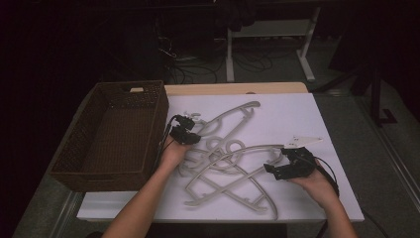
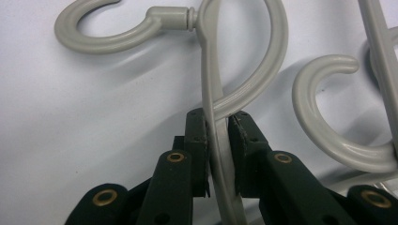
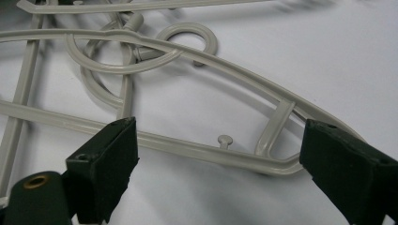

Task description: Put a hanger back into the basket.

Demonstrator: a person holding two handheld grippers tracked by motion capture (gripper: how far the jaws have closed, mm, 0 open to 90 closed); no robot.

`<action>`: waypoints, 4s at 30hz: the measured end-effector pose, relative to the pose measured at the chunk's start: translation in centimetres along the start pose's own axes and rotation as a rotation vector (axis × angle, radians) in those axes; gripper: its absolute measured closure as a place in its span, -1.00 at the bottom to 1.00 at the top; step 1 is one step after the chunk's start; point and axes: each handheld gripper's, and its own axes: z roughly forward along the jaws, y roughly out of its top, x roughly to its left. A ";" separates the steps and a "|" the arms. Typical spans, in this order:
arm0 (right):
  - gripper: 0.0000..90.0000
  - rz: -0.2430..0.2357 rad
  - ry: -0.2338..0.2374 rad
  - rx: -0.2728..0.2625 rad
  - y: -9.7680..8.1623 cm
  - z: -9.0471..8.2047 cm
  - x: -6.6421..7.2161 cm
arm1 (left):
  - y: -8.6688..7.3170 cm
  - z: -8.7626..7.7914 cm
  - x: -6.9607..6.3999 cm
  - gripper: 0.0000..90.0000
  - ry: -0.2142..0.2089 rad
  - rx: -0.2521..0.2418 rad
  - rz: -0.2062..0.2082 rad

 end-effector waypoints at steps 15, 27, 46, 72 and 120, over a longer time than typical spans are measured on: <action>-0.74 -0.005 0.005 -0.001 0.0 0.0 0.0 | 0.8 -1.5 0.0 0.81 -0.027 -0.038 -0.015; -0.74 -0.002 0.009 -0.011 0.1 -0.2 0.0 | 3.7 -5.9 -0.5 0.81 -0.057 -0.090 0.008; -0.74 -0.002 0.021 -0.014 0.1 -0.1 0.2 | 5.9 -16.7 3.0 0.81 -0.117 -0.155 0.039; -0.96 0.007 0.033 -0.006 0.2 0.1 0.4 | -2.8 -24.0 14.5 0.82 0.053 -0.182 -0.048; -0.96 0.012 0.025 0.018 0.1 0.7 0.6 | -9.7 -23.2 21.8 0.08 0.073 -0.190 -0.231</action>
